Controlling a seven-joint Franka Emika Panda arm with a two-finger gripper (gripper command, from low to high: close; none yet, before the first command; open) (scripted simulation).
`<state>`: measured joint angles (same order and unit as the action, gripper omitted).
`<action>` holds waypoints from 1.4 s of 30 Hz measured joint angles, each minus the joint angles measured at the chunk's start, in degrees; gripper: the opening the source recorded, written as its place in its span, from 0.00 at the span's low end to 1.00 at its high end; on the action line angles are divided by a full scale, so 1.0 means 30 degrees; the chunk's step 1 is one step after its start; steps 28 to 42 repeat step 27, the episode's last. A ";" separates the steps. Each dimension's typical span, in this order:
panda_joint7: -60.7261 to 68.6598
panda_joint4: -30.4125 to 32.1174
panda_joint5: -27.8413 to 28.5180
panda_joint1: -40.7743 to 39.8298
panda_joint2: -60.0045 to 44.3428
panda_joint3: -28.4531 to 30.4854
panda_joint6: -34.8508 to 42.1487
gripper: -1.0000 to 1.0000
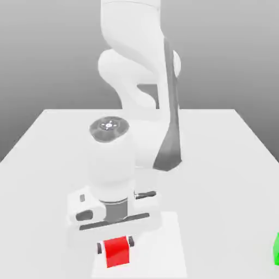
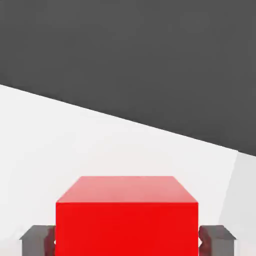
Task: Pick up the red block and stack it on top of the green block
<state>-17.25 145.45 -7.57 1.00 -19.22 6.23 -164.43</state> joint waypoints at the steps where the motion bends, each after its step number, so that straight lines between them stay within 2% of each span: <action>1: -0.0008 -0.0001 0.0008 -0.0003 0.0001 -0.0002 0.0009 0.00; 3: -0.0009 -0.0005 0.0010 -0.0021 -0.0048 -0.0023 -0.0037 0.00; 8: -0.0905 0.0446 0.1263 0.0431 0.2920 0.0639 0.2454 0.00; 19: 0.2590 -0.3739 0.3608 0.5284 0.1920 -0.4507 0.5716 0.00; 23: 0.3471 -0.5819 0.5162 0.7416 -0.0812 -0.5744 0.5179 0.00; 24: 0.3486 -0.6136 0.5495 0.7776 -0.1529 -0.5746 0.4796 1.00; 42: 0.3488 -0.6136 0.5492 0.7775 -0.1528 -0.5746 0.4799 1.00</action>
